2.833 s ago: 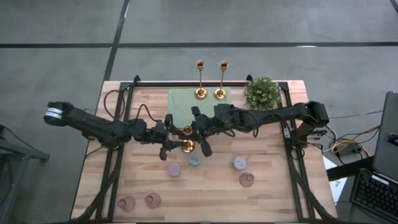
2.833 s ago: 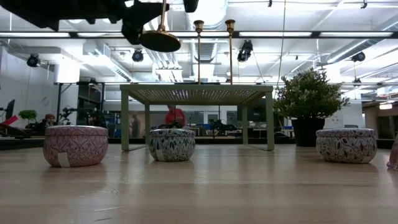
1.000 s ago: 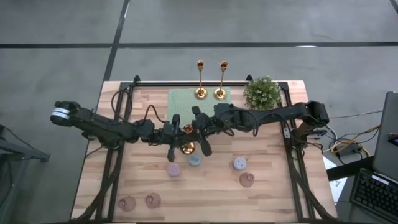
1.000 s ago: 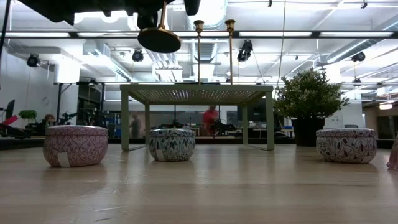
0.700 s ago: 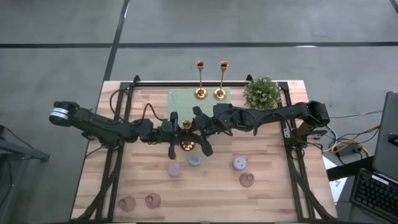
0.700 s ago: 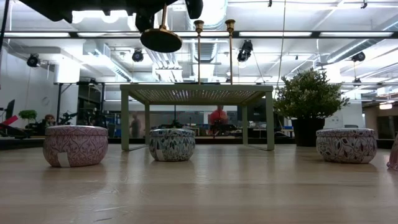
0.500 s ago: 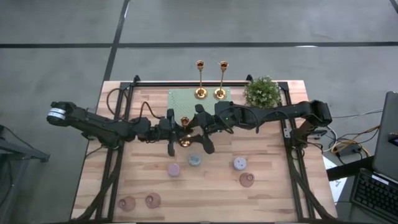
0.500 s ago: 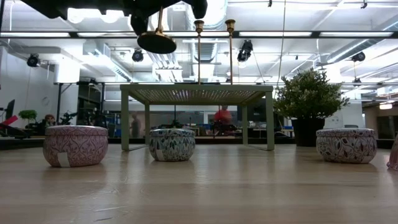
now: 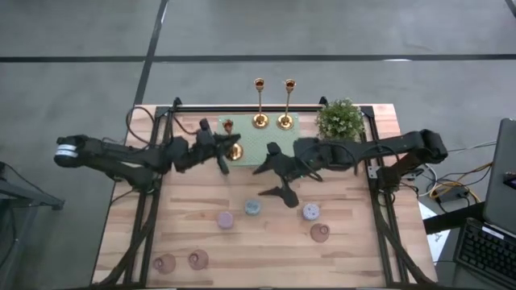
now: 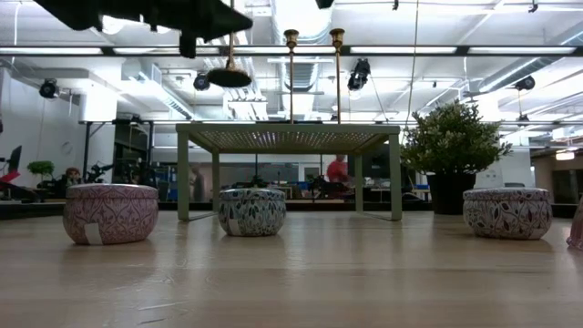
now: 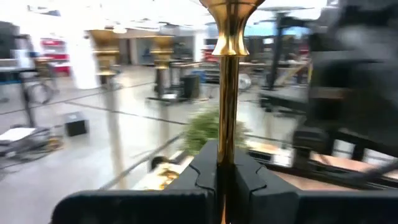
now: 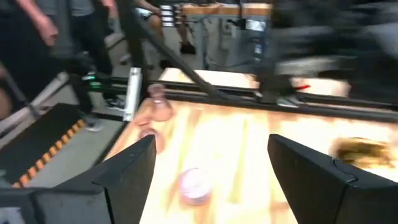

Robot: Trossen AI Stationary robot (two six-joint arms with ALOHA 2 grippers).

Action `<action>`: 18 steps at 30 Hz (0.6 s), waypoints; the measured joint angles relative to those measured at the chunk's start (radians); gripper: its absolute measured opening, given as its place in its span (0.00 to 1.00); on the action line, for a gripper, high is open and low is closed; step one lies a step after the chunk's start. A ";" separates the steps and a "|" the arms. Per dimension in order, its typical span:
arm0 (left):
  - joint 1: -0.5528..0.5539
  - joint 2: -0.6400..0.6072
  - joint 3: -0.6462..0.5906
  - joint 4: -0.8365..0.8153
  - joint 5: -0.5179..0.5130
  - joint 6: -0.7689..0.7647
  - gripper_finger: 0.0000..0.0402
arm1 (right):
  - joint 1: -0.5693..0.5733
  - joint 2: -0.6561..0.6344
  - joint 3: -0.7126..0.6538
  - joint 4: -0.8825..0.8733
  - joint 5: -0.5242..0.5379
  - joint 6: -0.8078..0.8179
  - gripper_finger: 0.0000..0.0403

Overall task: Pick & Place candle stick holders
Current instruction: Put the gold candle holder on the shelf

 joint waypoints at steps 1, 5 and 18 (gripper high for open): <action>0.036 0.000 0.000 -0.001 0.023 -0.009 0.03 | 0.010 -0.011 -0.020 0.010 -0.001 0.000 0.75; 0.214 0.008 0.000 0.009 0.207 -0.067 0.03 | 0.047 -0.043 -0.105 0.072 -0.001 0.007 0.74; 0.498 0.215 0.007 0.143 0.384 -0.090 0.03 | 0.112 -0.218 -0.323 0.258 0.003 0.031 0.72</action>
